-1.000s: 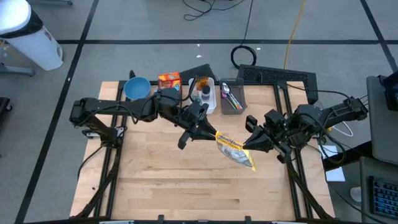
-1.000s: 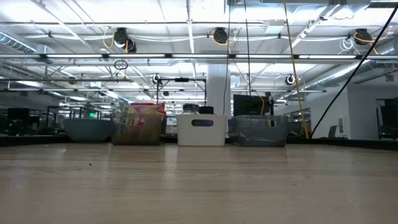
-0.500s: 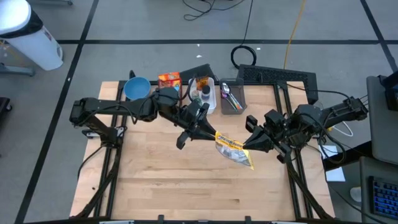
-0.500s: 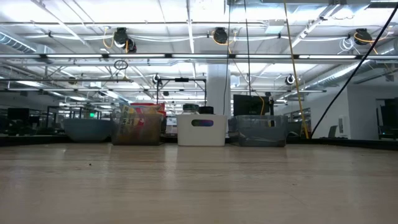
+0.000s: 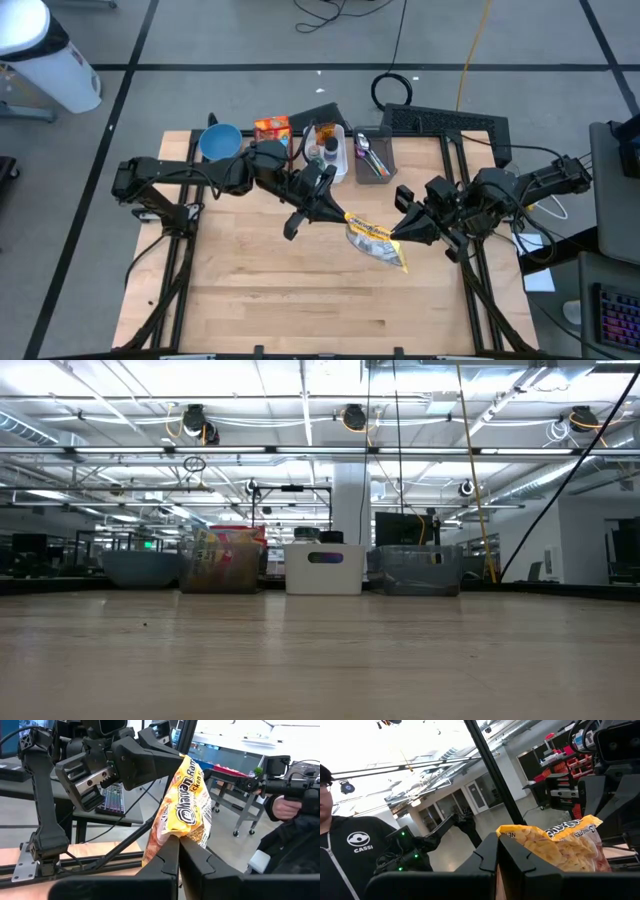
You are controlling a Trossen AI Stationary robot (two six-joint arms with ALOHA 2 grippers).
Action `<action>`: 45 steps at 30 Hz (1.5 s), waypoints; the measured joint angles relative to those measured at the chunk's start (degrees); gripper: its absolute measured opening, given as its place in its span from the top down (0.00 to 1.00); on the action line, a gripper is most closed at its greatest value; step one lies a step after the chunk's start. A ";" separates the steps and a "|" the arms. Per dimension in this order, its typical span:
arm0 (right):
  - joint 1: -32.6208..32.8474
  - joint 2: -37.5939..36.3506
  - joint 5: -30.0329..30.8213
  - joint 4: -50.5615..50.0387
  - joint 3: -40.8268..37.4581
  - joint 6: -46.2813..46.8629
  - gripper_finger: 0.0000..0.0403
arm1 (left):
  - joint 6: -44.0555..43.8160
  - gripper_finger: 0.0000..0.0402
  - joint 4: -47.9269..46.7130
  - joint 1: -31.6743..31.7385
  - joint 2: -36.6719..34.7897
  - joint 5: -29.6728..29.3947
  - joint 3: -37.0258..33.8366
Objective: Pick & Place Food Item
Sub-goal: Put the yellow noodle pack into the left black bin
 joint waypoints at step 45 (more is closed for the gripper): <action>-4.86 0.64 11.83 -15.14 0.00 2.29 0.46 | 4.05 1.00 -37.21 4.13 -0.31 -5.03 11.14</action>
